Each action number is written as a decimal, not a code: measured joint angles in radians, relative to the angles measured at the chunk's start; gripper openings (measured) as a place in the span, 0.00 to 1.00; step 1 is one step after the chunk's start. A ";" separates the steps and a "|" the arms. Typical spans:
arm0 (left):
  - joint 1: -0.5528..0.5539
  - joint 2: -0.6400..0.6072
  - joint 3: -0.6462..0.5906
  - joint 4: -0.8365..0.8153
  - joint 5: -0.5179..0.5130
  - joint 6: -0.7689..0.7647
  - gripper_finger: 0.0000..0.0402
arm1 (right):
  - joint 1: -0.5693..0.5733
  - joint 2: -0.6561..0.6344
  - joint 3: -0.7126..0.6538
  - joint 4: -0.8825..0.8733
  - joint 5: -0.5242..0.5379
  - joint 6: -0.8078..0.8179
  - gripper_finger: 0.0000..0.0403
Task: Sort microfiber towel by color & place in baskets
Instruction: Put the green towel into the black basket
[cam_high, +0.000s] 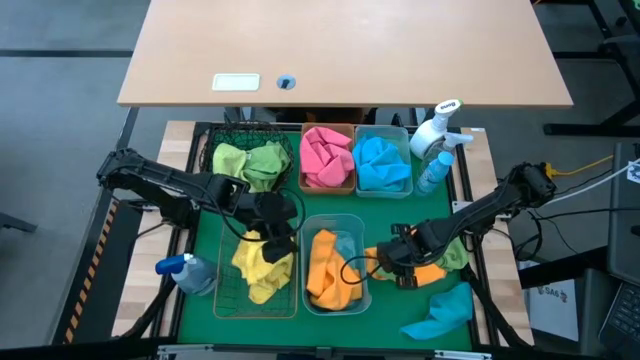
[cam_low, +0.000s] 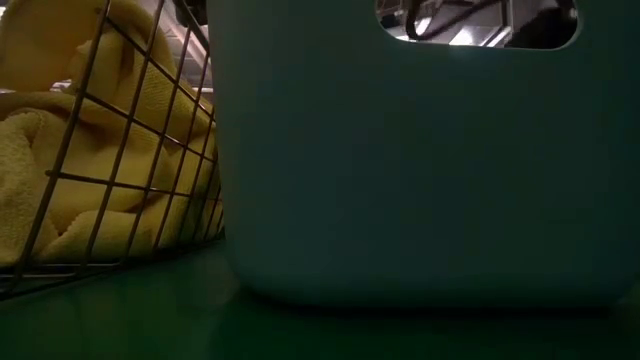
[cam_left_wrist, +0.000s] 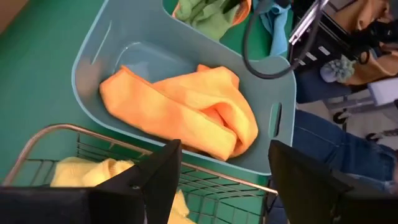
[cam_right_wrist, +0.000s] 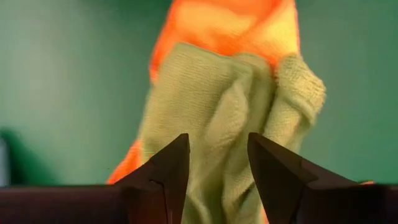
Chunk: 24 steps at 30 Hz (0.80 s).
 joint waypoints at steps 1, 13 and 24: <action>0.000 0.000 0.000 0.000 -0.001 0.014 0.58 | 0.000 0.000 -0.013 0.007 0.013 0.000 0.41; 0.000 0.000 0.000 0.001 -0.030 0.154 0.58 | 0.000 0.000 -0.053 0.018 0.054 0.015 0.13; 0.000 0.000 0.000 0.002 -0.100 0.237 0.58 | 0.000 0.000 0.017 -0.072 0.031 0.008 0.01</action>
